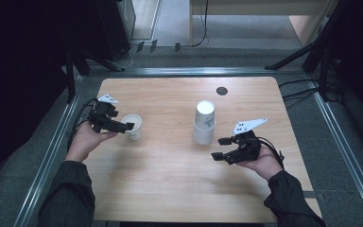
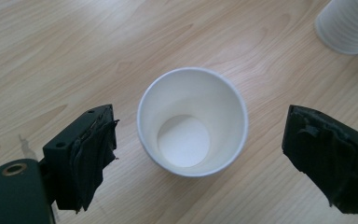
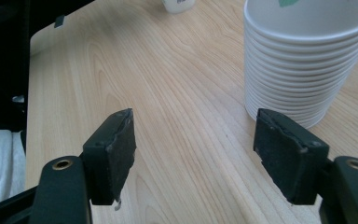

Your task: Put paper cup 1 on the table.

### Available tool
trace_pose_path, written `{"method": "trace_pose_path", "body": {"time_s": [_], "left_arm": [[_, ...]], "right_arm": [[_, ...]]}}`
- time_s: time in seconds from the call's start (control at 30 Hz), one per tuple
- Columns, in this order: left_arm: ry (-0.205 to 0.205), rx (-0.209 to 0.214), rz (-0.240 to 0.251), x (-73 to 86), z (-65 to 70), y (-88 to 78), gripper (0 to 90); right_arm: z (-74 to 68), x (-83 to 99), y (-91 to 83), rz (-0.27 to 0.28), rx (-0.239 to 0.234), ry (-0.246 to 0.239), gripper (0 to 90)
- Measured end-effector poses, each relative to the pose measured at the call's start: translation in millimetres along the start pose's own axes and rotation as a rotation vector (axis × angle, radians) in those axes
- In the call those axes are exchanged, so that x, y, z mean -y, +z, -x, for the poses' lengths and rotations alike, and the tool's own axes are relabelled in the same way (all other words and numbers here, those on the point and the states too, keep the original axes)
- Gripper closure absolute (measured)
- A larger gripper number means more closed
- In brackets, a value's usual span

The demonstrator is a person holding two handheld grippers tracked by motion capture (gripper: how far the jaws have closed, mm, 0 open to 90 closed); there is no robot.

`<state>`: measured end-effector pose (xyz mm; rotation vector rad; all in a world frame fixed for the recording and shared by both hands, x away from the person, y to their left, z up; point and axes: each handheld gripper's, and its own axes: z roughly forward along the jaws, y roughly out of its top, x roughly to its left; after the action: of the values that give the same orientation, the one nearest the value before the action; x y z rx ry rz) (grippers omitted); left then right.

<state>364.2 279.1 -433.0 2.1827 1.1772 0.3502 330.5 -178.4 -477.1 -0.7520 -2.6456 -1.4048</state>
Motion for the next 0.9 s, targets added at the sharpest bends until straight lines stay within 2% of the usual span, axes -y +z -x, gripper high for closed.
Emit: {"method": "trace_pose_path", "body": {"time_s": [0.17, 0.23, 0.27, 0.33, 0.43, 0.53, 0.63, 0.67, 0.73, 0.8, 0.9], "left_arm": [[0.01, 0.052, 0.041, -3.9, 11.2, -7.6, 10.1], [0.0, 0.079, 0.063, -5.3, 15.8, -9.7, 10.1], [-0.011, 0.113, 0.079, -5.5, 16.8, -11.0, 10.1], [-0.023, 0.129, 0.1, -6.1, 20.2, -12.7, 11.2], [-0.001, 0.14, 0.095, -6.2, 27.1, -12.8, 12.1], [0.007, 0.16, 0.1, -5.6, 32.7, -12.4, 12.1], [0.018, 0.183, 0.113, -4.1, 39.0, -11.8, 12.4], [0.027, 0.201, 0.116, -3.0, 41.2, -11.2, 12.4], [0.051, 0.22, 0.128, -0.1, 46.6, -9.1, 12.5], [0.057, 0.227, 0.127, 1.0, 49.4, -7.9, 12.5], [0.083, 0.253, 0.119, 3.1, 60.3, -5.0, 12.5]], "right_arm": [[0.1, -0.6, -4.4, 0.01, -0.001, -0.003, 32.2], [0.6, -1.3, -5.7, 0.001, 0.004, 0.0, 31.6], [0.5, -1.8, -6.4, 0.002, 0.006, 0.001, 30.3], [0.4, -2.6, -7.5, 0.005, 0.006, -0.002, 27.7], [0.4, -4.0, -9.2, 0.016, 0.018, -0.013, 26.3], [1.0, -4.0, -9.7, 0.004, 0.028, -0.028, 32.2], [-0.2, -1.2, -10.2, -0.014, 0.058, -0.094, 39.0], [-0.4, -0.5, -10.2, -0.022, 0.061, -0.1, 39.6], [0.3, 0.0, -10.0, -0.021, 0.063, -0.094, 40.8], [1.8, 0.1, -9.8, -0.025, 0.058, -0.07, 41.9], [2.0, -0.3, -10.7, -0.023, 0.088, -0.088, 41.3]]}}
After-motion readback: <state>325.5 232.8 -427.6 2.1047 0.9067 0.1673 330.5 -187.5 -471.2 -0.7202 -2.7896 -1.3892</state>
